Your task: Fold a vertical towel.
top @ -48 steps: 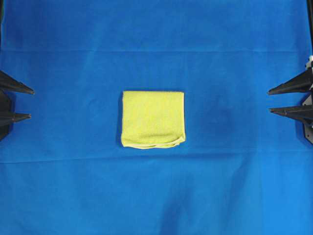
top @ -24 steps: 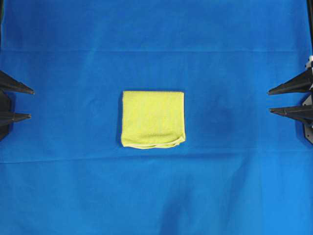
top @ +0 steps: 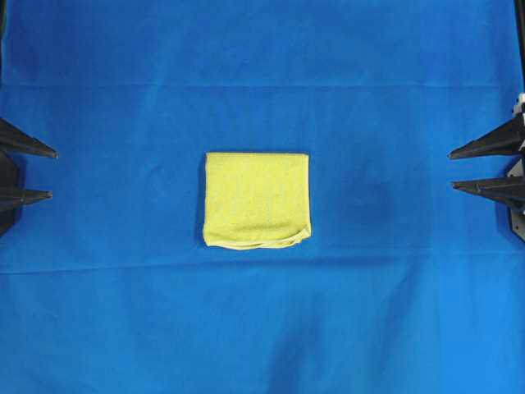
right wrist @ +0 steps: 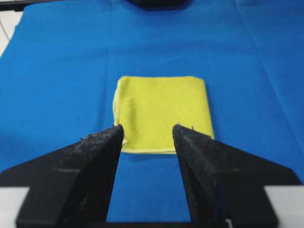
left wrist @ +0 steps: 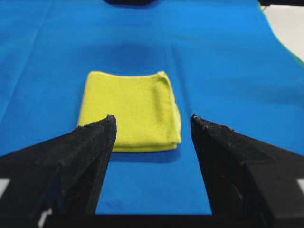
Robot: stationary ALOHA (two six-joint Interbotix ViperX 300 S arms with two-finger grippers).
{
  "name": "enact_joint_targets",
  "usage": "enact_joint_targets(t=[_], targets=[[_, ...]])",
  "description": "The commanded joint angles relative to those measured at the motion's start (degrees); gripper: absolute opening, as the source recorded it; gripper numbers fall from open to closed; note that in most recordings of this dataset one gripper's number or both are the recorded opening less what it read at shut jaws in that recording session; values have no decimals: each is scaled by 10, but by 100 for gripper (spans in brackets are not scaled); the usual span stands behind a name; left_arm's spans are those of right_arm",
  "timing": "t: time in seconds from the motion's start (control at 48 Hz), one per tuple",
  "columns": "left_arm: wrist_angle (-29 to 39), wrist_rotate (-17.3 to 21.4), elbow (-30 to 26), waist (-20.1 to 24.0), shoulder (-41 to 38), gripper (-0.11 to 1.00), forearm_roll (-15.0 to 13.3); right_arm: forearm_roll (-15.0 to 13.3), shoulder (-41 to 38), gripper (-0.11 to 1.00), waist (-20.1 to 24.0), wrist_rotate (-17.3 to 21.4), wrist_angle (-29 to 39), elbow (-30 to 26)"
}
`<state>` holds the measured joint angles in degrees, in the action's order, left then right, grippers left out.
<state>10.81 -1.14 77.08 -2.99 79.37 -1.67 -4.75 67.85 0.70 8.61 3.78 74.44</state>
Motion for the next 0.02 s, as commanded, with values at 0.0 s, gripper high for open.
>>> enact_joint_targets(t=[0.0], targets=[[-3,-1,-6,3,-4,62,1,-1,-7,53,-1,0,-2,-7]])
